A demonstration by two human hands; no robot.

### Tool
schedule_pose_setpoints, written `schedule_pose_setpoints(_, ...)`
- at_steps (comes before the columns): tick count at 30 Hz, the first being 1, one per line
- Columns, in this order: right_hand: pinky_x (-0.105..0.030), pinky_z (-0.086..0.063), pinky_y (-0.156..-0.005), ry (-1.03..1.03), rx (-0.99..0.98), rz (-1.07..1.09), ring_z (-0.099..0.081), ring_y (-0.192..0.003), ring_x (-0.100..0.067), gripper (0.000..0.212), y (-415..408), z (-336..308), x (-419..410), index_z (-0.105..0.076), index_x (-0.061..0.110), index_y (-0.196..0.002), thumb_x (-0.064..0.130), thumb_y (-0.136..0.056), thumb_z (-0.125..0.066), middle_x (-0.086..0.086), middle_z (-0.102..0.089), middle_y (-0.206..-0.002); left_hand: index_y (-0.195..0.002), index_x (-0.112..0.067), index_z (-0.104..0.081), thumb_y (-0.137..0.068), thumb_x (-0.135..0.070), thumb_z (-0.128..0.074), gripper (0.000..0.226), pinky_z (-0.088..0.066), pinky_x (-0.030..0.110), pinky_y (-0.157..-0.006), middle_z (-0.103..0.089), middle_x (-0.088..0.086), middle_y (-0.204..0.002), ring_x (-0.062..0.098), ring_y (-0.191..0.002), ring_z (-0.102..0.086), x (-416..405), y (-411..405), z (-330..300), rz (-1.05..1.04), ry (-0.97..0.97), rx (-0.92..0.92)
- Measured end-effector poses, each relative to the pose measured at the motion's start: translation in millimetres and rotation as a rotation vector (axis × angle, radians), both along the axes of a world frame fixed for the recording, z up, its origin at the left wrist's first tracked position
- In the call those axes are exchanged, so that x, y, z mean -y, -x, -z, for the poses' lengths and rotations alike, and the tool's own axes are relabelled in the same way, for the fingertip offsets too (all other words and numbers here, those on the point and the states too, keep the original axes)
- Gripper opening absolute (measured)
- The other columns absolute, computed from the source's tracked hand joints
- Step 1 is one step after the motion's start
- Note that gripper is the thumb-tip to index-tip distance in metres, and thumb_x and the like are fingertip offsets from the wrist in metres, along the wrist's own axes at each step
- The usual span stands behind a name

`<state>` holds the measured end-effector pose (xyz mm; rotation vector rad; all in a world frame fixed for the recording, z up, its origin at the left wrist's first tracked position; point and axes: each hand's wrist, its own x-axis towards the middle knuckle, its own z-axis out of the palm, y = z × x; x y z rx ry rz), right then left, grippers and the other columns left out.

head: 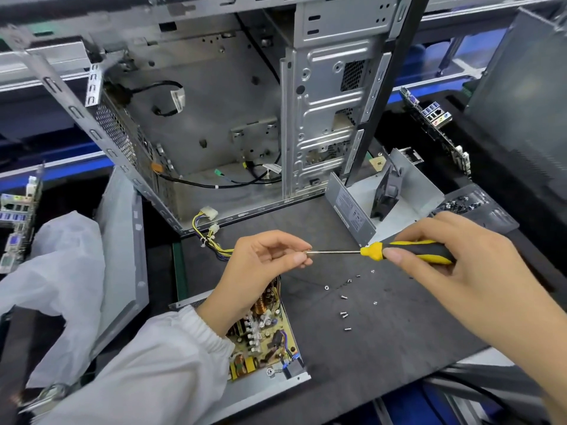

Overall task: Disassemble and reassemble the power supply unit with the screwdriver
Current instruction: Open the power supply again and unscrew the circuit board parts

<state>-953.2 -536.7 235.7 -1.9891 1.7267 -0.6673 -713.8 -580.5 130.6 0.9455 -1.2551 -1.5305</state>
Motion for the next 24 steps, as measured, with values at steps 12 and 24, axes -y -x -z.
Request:
schedule_pose_setpoints(12,-0.016,-0.041,-0.065,-0.015,0.003,0.010,-0.055,-0.075,-0.008,0.023,0.8,-2.1,0.6,-0.066,0.036,-0.082,0.055,-0.075,-0.055,0.009,-0.056,-0.077,-0.091,-0.006,-0.075,-0.078,-0.006,-0.074,0.013,-0.056,0.026,-0.078,-0.074,0.015,-0.085,0.024,-0.081,-0.073,6.1,-5.1,1.9,0.022,0.003,-0.011)
schedule_pose_setpoints(24,-0.017,-0.039,-0.057,-0.054,-0.004,-0.019,-0.050,-0.061,-0.009,0.039,-1.1,-5.8,1.4,-0.065,0.033,-0.067,0.066,-0.075,-0.044,0.006,-0.055,-0.055,-0.089,-0.001,-0.074,-0.081,0.003,-0.070,0.010,-0.056,0.027,-0.075,-0.072,0.012,-0.081,0.025,-0.077,-0.072,2.0,-5.2,-4.3,0.017,0.187,0.139)
